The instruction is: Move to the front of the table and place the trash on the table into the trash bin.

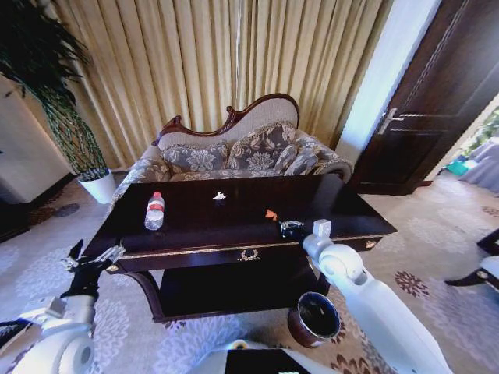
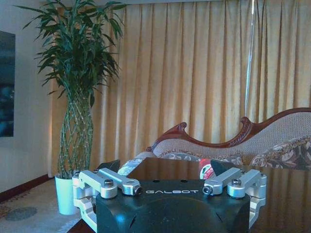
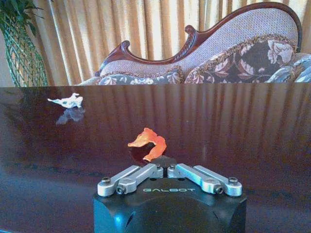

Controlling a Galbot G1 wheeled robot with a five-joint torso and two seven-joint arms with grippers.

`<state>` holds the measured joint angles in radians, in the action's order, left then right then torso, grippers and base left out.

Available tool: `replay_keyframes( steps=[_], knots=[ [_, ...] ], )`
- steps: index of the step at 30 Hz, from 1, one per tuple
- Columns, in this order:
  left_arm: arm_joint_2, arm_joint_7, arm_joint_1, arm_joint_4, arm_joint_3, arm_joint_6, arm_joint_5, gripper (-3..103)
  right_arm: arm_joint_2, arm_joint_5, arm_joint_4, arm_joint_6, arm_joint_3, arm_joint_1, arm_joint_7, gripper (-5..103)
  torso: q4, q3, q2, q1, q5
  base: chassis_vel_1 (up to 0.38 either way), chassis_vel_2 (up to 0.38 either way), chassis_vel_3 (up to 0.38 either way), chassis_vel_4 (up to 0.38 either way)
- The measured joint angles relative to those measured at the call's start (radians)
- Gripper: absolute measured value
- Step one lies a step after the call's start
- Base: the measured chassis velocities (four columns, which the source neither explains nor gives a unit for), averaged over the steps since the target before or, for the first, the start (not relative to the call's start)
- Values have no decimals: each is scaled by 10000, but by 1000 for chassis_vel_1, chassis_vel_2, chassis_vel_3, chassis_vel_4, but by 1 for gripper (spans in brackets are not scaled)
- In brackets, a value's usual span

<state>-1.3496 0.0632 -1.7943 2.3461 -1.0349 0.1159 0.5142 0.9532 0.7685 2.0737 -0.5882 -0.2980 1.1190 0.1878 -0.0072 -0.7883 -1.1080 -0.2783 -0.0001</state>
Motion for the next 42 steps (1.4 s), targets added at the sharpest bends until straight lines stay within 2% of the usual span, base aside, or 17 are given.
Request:
replay_keyframes(
  steps=[14, 20, 23, 26, 28, 29, 31, 32, 36, 37, 40, 41, 42],
  knots=[
    [-8, -13, -1, -3, -11, -7, 15, 100, 13, 24, 79, 9, -59, 53, -7, 0, 0, 0, 0, 0, 0, 0, 0, 0, 0],
    [-12, -18, 2, -4, -10, -11, 17, 100, -28, -175, 133, 371, -229, 242, -395, 0, 0, 0, 0, 0, 0, 0, 0, 0, 0],
    [-5, -20, 10, 5, 1, -10, 19, 100, -113, -197, 257, 407, -258, 298, -484, 16, 0, 0, 0, 0, 0, 0, 0, 0, 0],
    [-15, -21, 10, 12, 2, -11, 19, 100, -143, -197, 273, 407, -248, 271, -486, 21, 0, 0, 0, 0, 0, 0, 0, 0, 0],
    [-27, -23, -3, 39, 3, -10, 19, 100, -195, -178, 278, 407, -240, 191, -486, 32, 1, 0, 0, 0, 0, 0, 0, 0, 0],
    [-27, -23, -3, 39, 3, -10, 19, 100, -195, -178, 278, 407, -240, 191, -486, 32, 1, 0, 0, 0, 0, 0, 0, 0, 0],
    [-13, -26, -4, 31, -10, -11, 19, 100, -263, -162, 278, 408, -290, 184, -486, 43, 1, 0, 0, 0, 1, 0, 0, 0, 0],
    [-13, -26, -4, 31, -10, -11, 19, 100, -263, -162, 278, 408, -290, 184, -486, 43, 1, 0, 0, 0, 1, 0, 0, 0, 0],
    [80, -28, 37, -82, -14, -11, 25, 100, -564, -169, 246, 623, -517, 359, -484, 65, 0, 0, 0, 0, 1, 0, 0, 0, 0],
    [80, -28, 37, -82, -14, -11, 25, 100, -564, -169, 246, 623, -517, 359, -484, 65, 0, 0, 0, 0, 1, 0, 0, 0, 0],
    [175, -36, 119, -149, 84, -6, 26, 100, -995, 232, 208, 751, -838, 434, -511, 81, 0, 0, 0, -1, 0, 0, 0, 0, 0],
    [175, -36, 119, -149, 84, -6, 26, 100, -995, 232, 208, 751, -838, 434, -511, 81, 0, 0, 0, -1, 0, 0, 0, 0, 0],
    [216, -40, 139, -149, 114, 2, 26, 100, -1129, 349, 190, 789, -904, 455, -529, 86, 0, 0, 0, 0, 0, 0, 0, 0, 0]
  ],
)
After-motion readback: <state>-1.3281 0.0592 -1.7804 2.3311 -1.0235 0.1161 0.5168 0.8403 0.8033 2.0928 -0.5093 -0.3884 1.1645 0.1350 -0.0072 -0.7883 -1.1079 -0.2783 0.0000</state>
